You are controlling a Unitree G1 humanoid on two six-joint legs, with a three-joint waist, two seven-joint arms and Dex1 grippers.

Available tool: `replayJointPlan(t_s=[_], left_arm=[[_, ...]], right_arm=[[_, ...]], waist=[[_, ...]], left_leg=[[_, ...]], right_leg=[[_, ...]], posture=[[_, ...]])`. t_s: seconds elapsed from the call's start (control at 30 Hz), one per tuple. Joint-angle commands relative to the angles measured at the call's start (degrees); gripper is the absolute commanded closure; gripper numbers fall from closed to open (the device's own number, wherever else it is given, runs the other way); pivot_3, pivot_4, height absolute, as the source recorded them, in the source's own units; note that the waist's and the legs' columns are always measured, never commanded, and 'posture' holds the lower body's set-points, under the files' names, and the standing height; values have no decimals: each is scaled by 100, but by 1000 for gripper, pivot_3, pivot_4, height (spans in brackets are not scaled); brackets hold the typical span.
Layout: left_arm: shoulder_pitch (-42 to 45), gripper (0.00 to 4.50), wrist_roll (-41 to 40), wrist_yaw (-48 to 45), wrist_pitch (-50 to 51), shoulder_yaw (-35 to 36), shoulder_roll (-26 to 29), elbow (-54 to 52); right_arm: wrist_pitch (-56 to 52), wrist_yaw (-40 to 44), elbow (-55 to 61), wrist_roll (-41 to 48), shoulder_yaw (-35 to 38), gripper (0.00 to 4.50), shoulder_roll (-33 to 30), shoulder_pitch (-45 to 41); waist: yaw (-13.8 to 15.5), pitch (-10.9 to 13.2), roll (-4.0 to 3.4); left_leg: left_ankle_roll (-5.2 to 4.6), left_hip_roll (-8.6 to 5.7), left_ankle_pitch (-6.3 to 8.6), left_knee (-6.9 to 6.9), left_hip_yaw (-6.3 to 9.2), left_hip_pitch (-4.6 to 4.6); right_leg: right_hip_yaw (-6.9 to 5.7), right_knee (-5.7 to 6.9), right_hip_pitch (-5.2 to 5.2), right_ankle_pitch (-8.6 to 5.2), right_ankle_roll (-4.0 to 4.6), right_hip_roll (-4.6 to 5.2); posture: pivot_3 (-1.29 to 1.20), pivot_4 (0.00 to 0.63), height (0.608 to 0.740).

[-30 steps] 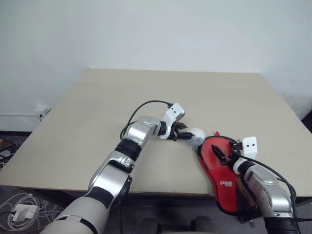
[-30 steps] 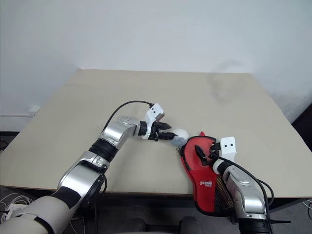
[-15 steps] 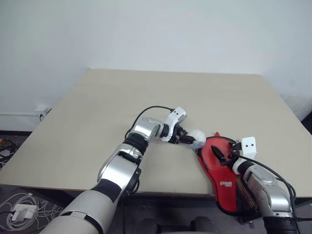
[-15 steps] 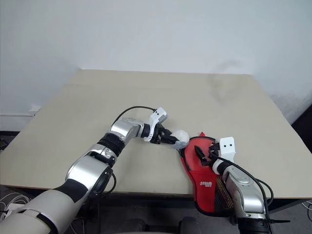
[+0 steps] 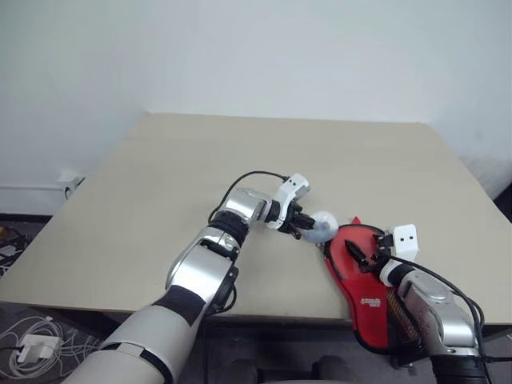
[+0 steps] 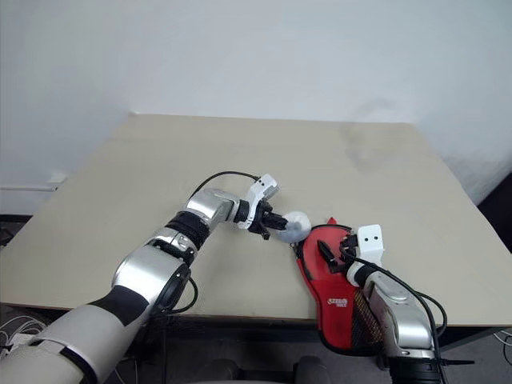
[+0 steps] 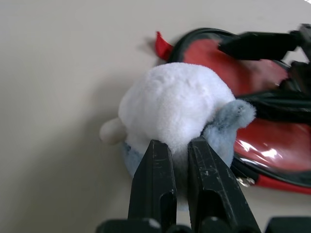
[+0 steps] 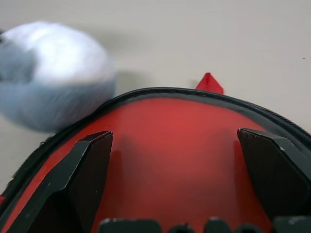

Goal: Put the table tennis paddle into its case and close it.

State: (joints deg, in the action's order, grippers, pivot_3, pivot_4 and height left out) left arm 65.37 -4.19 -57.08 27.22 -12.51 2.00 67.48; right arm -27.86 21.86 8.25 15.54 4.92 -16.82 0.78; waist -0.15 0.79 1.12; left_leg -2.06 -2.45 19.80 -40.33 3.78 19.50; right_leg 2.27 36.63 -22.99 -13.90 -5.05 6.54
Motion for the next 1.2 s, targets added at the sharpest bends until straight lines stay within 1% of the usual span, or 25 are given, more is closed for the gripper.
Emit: replayJointPlan(t_s=[0.03,0.13,0.3,0.67,0.87,1.03,1.2], left_arm=[[448,4468,48,376,-346,306,-42,182],[676,4468,78,876,-530,515,-114,437],[906,4468,145,1309,-762,782,-256,672],[1169,4468,390,2262,-1553,1033,-1022,898],[1272,4468,383,2466,-1688,1224,-1455,950],[1249,4468,446,2439,-1795,1239,-1610,947],[1250,4468,538,2198,-1748,1159,-1661,953]], right_arm=[[-308,61,-263,-54,-315,47,65,159],[-345,57,-232,-102,-396,47,67,204],[-434,42,-114,-154,-470,47,79,356],[-725,45,299,-181,-661,47,110,749],[-824,-130,400,-206,-577,47,154,917],[-954,-329,352,-175,-396,47,200,949],[-1750,-363,289,107,-261,47,261,834]], waist=[[1,0,0],[3,0,4],[5,-1,6],[31,-3,13],[32,-3,14],[63,-6,20],[71,-16,35]], left_leg=[[0,0,0,0,0,0],[0,0,0,-1,0,0],[0,0,0,0,1,0],[0,-2,1,0,2,0],[0,-1,1,2,4,0],[0,-4,1,1,7,0],[0,-5,1,1,15,-6]], right_leg=[[0,2,-1,0,0,0],[0,1,-1,0,0,0],[0,2,-1,0,0,0],[-4,-3,5,0,0,3],[-6,-3,4,0,-1,2],[-10,-7,11,0,-1,4],[-19,-14,24,0,-1,5]], posture=[[0,0,716],[0,0,716],[0,0,716],[0,0,716],[0,0,716],[0,0,716],[0,0,716]])
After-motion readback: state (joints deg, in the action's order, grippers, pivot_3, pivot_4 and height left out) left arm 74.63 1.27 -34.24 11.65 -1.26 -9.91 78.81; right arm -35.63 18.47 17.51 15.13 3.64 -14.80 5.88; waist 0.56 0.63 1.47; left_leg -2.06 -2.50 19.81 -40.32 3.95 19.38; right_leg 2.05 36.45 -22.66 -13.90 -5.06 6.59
